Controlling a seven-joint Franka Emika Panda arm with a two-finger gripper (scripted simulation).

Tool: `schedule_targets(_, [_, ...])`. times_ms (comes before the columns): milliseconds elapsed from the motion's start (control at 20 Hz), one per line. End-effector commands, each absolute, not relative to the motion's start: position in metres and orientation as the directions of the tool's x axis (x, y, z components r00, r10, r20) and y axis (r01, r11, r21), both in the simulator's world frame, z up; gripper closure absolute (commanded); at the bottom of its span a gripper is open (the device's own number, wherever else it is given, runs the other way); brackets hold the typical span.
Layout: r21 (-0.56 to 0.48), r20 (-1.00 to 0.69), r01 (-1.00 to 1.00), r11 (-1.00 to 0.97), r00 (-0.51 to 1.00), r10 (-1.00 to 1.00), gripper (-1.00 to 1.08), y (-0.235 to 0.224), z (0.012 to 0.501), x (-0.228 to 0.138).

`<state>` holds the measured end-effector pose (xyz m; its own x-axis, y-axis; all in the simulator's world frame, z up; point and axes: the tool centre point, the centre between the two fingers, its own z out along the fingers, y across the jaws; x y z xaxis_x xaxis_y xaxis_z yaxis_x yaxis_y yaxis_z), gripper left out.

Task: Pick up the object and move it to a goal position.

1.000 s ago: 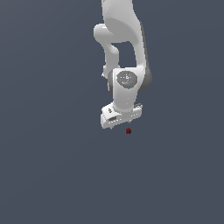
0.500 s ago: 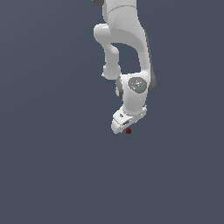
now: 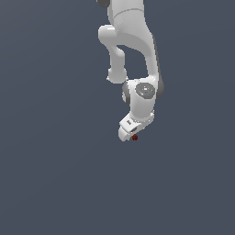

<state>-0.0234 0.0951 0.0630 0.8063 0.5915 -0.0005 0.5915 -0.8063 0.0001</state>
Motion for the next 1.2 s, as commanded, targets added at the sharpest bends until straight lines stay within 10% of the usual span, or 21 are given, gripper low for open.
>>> schedule_targets(0, [0.0,-0.001,0.592,-0.806,0.806,0.592,-0.92,0.095,0.056,-0.024])
schedule_targets(600, [0.0,0.0,0.596,-0.803,0.803,0.596,-0.92,0.096,0.017,-0.024])
schedule_targets(650, [0.0,0.0,0.596,-0.803,0.803,0.596,1.08,0.096,0.017,-0.024])
schedule_targets(1150, [0.0,0.0,0.596,-0.803,0.803,0.596,1.08,0.096,0.017,-0.024])
